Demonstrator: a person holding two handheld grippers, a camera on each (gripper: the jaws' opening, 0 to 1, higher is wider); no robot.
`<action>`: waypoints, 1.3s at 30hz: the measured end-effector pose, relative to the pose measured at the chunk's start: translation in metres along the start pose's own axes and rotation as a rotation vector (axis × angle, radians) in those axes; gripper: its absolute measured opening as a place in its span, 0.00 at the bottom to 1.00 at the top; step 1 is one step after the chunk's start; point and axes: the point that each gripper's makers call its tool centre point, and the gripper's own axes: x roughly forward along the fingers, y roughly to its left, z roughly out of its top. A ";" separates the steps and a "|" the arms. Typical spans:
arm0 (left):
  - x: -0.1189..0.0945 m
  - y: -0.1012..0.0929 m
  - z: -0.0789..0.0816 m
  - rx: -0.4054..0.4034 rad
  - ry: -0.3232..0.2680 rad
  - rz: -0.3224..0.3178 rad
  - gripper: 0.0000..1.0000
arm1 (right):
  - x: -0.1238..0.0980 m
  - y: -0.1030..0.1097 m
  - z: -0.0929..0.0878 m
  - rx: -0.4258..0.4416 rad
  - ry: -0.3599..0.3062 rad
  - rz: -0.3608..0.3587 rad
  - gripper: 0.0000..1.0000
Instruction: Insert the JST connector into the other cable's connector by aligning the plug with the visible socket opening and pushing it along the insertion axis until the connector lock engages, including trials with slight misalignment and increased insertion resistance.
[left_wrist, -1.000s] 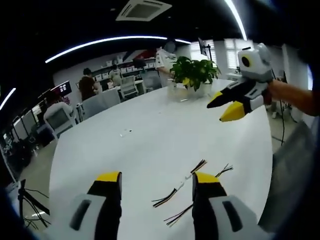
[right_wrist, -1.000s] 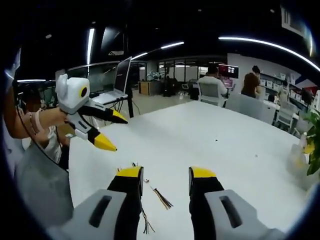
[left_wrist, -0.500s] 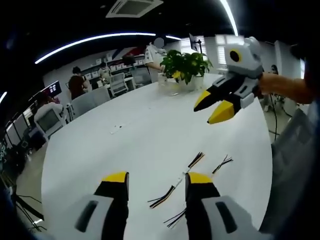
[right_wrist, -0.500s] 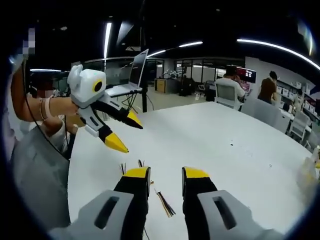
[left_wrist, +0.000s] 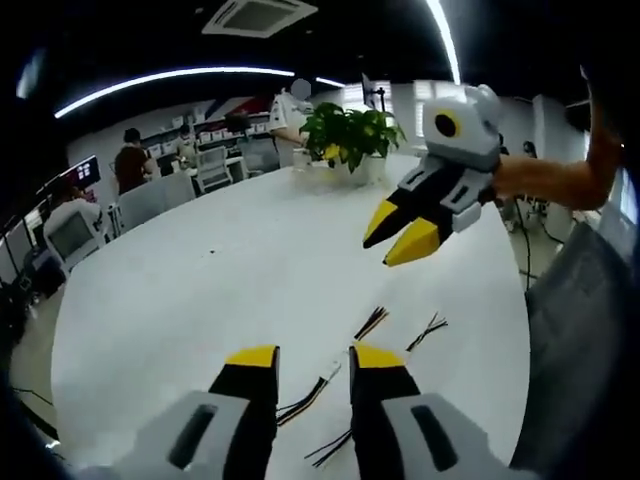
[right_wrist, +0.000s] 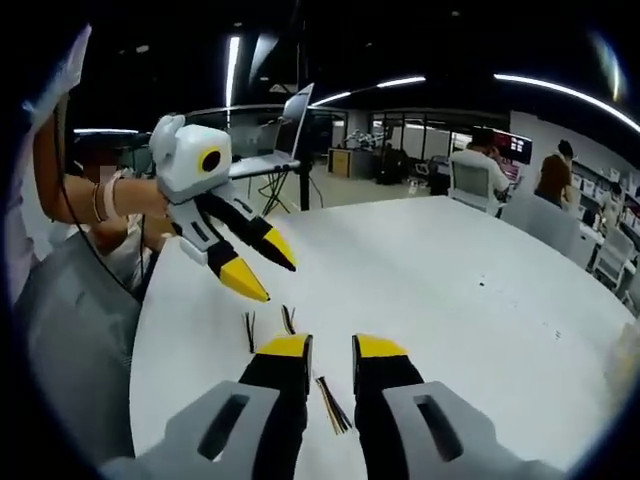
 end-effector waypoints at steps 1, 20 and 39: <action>0.001 0.001 0.000 0.009 -0.002 0.001 0.21 | 0.001 0.000 -0.002 -0.002 0.006 0.005 0.13; 0.025 -0.004 -0.026 0.128 0.055 -0.112 0.12 | 0.029 0.009 -0.048 -0.079 0.150 0.105 0.11; 0.047 -0.003 -0.054 0.158 0.143 -0.138 0.10 | 0.053 0.009 -0.075 -0.079 0.195 0.147 0.11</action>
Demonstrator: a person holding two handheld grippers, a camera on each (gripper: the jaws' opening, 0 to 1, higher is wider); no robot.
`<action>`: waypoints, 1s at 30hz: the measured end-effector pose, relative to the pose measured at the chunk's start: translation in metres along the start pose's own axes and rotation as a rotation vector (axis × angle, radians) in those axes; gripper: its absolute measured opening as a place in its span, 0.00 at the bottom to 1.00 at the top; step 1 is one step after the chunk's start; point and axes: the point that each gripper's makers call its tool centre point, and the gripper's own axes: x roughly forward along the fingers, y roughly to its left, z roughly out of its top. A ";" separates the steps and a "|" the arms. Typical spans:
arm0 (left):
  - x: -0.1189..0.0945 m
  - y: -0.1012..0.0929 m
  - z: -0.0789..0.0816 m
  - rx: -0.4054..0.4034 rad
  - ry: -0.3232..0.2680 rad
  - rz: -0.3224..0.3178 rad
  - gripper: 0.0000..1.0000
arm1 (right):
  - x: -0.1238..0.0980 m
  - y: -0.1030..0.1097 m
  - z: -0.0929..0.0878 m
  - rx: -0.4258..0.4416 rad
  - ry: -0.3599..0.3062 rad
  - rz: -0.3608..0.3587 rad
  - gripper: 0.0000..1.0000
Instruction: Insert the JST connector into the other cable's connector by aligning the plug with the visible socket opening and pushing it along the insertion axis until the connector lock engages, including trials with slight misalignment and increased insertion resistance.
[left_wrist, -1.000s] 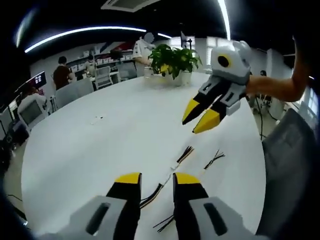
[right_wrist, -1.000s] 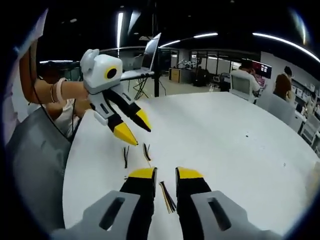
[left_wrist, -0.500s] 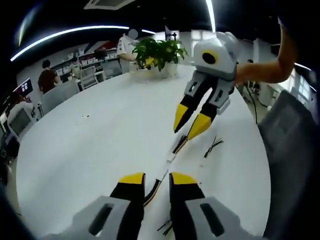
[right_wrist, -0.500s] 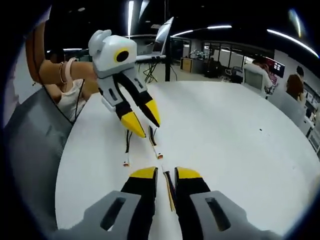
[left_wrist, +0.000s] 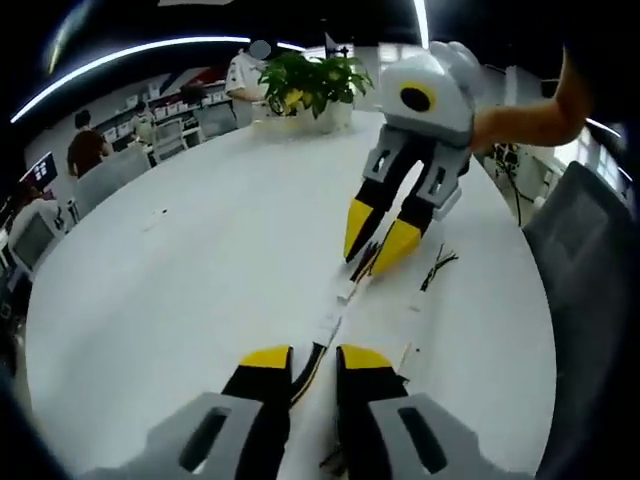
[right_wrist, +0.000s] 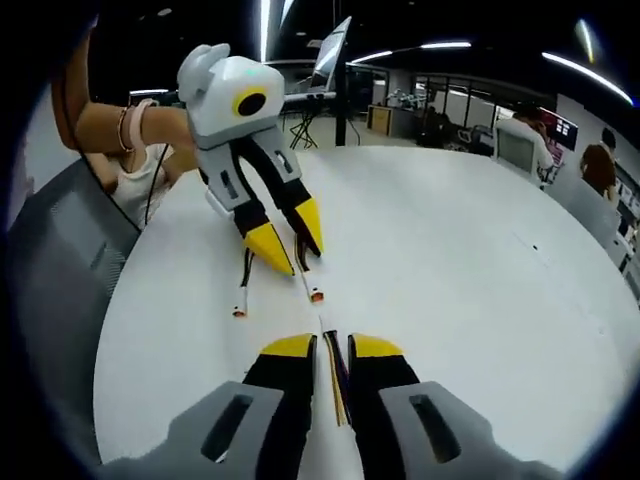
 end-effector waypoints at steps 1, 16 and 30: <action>0.000 0.000 0.000 0.000 -0.002 -0.002 0.10 | 0.000 -0.001 0.001 0.003 -0.004 -0.007 0.12; 0.010 -0.004 -0.002 0.076 -0.011 -0.030 0.08 | 0.007 0.002 -0.003 -0.026 0.012 0.008 0.10; 0.016 -0.005 -0.002 0.088 -0.026 -0.058 0.01 | 0.013 0.003 -0.003 -0.006 0.011 0.016 0.09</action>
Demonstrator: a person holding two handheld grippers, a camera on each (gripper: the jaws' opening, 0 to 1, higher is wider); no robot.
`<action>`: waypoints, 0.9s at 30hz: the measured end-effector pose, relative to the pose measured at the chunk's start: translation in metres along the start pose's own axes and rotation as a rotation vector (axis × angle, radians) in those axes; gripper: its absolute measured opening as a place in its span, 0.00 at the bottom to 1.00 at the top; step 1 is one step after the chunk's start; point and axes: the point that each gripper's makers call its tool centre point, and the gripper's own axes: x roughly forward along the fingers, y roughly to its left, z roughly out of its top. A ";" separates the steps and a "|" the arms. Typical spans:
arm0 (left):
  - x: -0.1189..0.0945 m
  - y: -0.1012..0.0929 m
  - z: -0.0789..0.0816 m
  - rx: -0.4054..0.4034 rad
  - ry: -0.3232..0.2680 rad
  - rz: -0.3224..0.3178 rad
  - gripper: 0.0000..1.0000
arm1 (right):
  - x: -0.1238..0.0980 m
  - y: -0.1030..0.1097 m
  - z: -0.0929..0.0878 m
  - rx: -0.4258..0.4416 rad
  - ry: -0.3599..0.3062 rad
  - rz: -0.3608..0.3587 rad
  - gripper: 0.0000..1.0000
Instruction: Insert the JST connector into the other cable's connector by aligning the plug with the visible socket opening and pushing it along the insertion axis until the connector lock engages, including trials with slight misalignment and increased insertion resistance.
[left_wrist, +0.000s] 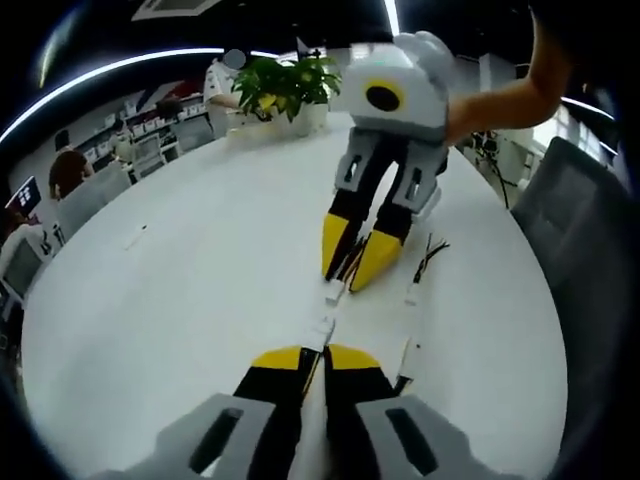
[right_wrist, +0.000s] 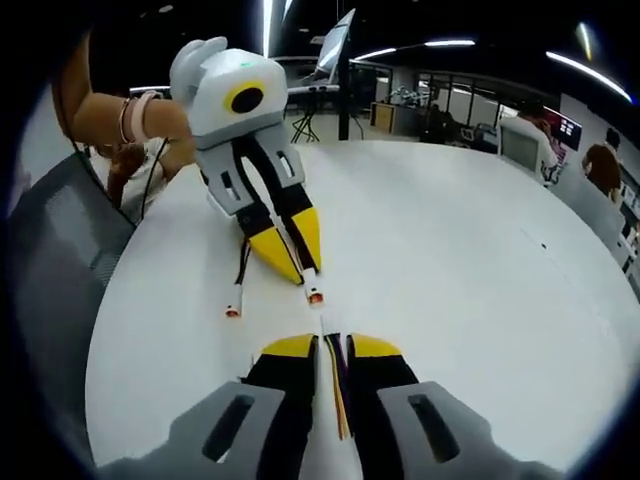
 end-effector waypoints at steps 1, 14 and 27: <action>0.000 0.000 0.000 0.001 -0.001 0.001 0.02 | 0.000 0.000 0.000 -0.002 -0.002 0.001 0.09; 0.000 0.000 0.002 0.020 -0.036 -0.019 0.00 | 0.003 -0.003 0.000 0.010 -0.011 0.000 0.05; -0.002 0.000 0.003 -0.047 -0.041 -0.007 0.00 | 0.002 -0.007 0.000 -0.016 -0.015 -0.023 0.04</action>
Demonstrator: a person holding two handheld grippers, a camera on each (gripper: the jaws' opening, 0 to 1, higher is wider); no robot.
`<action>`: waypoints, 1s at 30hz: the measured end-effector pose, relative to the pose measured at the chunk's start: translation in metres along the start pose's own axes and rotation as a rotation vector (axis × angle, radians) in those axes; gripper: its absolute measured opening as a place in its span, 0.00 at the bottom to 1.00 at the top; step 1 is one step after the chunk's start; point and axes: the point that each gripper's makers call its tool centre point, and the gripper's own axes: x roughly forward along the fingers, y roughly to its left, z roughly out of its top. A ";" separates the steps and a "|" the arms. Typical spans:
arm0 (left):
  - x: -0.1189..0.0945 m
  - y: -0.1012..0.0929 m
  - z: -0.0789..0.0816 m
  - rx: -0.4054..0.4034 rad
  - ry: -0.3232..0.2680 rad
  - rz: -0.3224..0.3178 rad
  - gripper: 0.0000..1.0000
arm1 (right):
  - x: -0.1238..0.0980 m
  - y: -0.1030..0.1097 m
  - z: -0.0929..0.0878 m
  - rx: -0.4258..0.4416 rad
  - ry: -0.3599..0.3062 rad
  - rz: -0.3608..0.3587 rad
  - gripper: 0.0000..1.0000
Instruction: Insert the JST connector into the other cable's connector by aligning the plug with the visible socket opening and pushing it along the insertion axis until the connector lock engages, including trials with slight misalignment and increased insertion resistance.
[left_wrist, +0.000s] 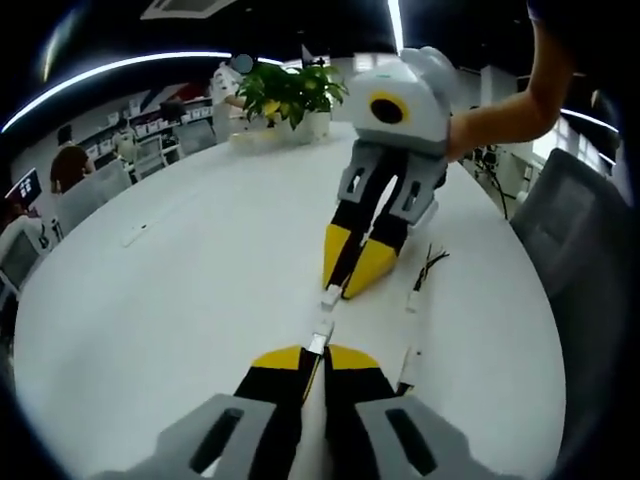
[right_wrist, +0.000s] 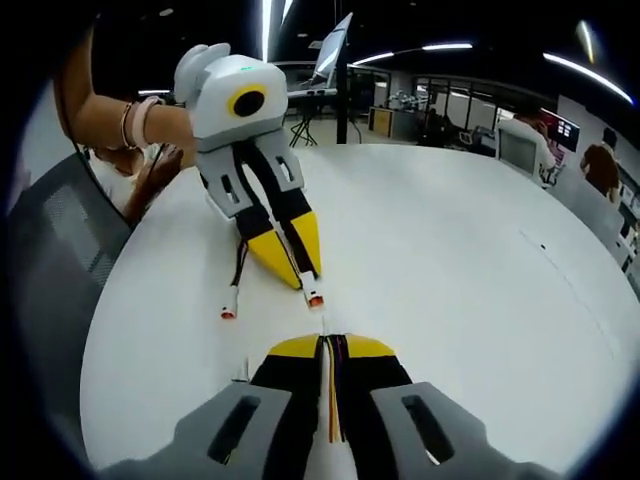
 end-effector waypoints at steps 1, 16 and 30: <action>0.000 0.000 0.000 -0.003 0.000 0.001 0.00 | -0.001 -0.002 0.001 -0.027 0.000 -0.014 0.04; -0.009 -0.007 0.003 -0.008 0.030 0.021 0.00 | -0.024 0.003 0.007 -0.051 0.017 -0.016 0.04; -0.021 -0.015 0.024 0.050 0.022 0.019 0.00 | -0.039 0.021 0.028 -0.100 -0.018 -0.011 0.03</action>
